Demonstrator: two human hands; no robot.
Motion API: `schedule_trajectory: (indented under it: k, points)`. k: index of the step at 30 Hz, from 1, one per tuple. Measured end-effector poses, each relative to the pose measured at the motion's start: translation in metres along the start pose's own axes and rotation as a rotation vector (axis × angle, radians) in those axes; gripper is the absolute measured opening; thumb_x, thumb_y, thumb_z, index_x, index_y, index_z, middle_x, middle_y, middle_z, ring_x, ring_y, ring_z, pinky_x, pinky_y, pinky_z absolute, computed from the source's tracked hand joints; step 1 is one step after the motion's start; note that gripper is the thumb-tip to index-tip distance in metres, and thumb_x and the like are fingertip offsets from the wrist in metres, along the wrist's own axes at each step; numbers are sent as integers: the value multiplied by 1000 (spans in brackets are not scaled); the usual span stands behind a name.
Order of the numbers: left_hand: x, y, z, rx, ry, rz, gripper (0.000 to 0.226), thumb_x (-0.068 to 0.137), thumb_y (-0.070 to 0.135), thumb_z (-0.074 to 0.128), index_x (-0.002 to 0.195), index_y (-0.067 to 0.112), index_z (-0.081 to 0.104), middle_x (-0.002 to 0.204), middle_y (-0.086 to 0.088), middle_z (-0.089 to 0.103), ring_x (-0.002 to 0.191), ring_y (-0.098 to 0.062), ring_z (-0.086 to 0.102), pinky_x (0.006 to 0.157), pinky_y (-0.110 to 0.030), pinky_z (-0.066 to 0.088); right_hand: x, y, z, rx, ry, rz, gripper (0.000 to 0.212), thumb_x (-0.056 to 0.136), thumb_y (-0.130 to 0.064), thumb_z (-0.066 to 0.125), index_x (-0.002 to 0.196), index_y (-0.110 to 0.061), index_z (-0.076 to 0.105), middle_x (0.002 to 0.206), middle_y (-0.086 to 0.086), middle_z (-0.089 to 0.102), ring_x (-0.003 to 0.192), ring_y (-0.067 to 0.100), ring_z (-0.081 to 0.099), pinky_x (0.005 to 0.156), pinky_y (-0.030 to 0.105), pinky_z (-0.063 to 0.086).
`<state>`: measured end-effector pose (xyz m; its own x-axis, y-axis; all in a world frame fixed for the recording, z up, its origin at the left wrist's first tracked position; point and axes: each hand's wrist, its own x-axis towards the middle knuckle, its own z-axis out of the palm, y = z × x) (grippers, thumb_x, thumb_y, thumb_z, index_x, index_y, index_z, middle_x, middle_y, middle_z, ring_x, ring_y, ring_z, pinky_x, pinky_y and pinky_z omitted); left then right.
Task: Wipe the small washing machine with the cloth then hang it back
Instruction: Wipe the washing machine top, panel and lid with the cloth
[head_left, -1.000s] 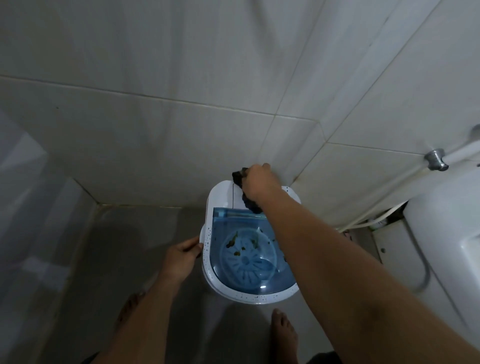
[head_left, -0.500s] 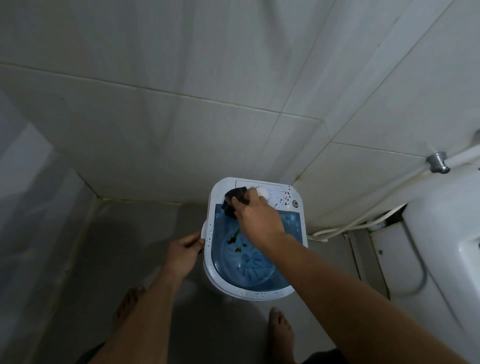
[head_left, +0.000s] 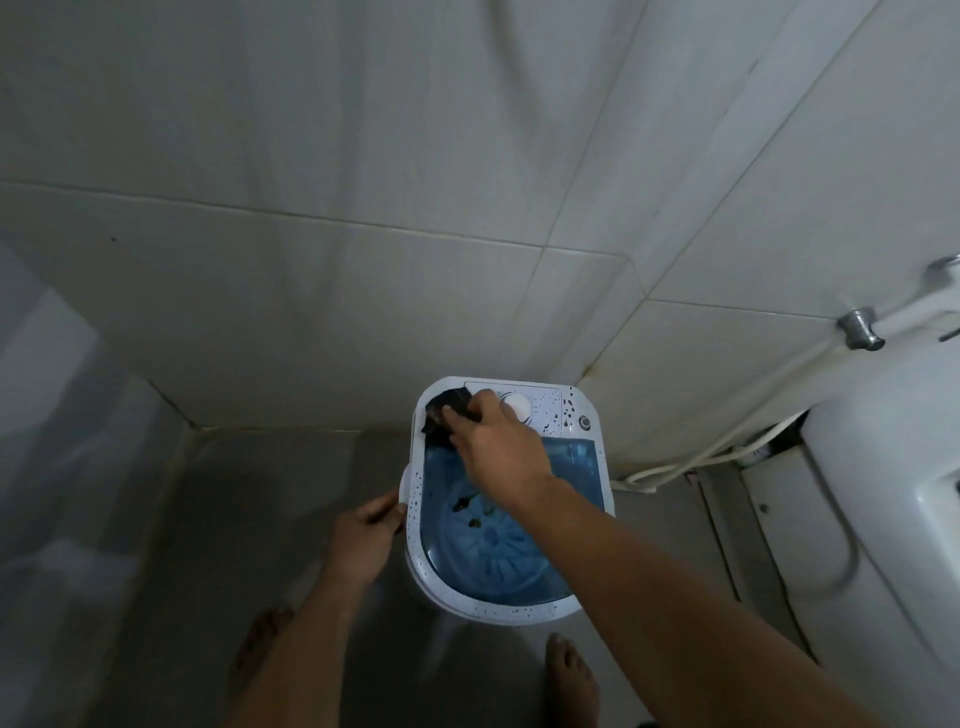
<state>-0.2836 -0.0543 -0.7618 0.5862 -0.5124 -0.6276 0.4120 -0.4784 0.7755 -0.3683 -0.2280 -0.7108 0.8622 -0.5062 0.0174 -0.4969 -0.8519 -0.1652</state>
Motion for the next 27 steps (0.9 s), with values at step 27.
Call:
schedule_trajectory:
  k: [27]
  points:
    - [-5, 0, 2, 49, 2, 9, 30, 97, 17, 62, 125, 24, 68, 113, -2, 75, 108, -21, 69, 103, -46, 50, 89, 19, -32, -6, -169, 86, 37, 105, -36, 47, 139, -25, 58, 127, 14, 47, 107, 35, 58, 82, 41, 50]
